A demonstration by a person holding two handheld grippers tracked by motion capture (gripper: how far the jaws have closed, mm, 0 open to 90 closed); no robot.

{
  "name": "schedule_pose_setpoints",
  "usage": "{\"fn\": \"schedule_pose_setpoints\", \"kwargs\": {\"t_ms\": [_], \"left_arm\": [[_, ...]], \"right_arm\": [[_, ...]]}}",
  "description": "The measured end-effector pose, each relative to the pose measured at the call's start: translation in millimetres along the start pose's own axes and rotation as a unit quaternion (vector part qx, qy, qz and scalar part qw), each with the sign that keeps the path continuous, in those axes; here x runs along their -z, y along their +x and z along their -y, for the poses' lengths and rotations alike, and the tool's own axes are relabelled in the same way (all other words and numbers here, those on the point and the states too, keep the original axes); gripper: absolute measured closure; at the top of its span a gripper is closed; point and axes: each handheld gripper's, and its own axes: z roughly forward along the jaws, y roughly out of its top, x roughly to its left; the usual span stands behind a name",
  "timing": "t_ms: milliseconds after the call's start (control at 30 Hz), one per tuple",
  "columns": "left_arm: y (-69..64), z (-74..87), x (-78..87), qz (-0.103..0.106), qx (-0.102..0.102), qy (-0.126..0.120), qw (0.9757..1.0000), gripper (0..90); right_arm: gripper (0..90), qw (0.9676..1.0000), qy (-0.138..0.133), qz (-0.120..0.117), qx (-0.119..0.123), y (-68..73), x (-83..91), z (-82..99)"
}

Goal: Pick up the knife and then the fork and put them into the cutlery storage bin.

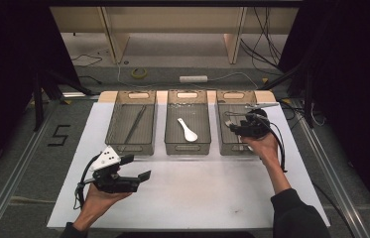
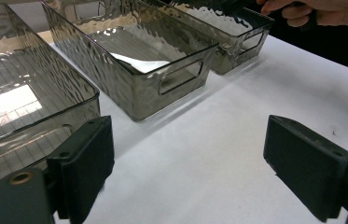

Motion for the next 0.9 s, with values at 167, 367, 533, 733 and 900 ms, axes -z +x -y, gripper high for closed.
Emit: {"fn": "schedule_pose_setpoints", "kwargs": {"t_ms": [167, 367, 533, 733, 900], "left_arm": [[-0.3, -0.1, 0.2, 0.001, -0.003, 0.002, 1.0, 15.9], [0.0, 0.1, 0.7, 0.003, 0.003, -0.002, 1.0, 15.9], [-0.3, 0.5, 0.7, 0.004, 0.002, 0.0, 1.0, 15.9], [-0.5, 0.4, 0.5, 0.007, 0.005, -0.001, 1.0, 15.9], [-0.7, 0.3, 0.5, 0.007, 0.008, -0.002, 0.9999, 15.9]], "right_arm": [[38.4, 0.998, -0.039, -0.05, 0.002, 19.7, 18.4, 3.9], [32.5, 0.9938, -0.077, -0.079, 0.017, 43.8, 39.0, 20.5], [31.0, 0.9892, -0.099, -0.105, 0.024, 55.8, 52.0, 38.1], [30.4, 0.9857, -0.119, -0.115, 0.032, 63.9, 59.9, 58.3], [28.7, 0.9831, -0.132, -0.122, 0.035, 66.9, 66.7, 70.9]]}}
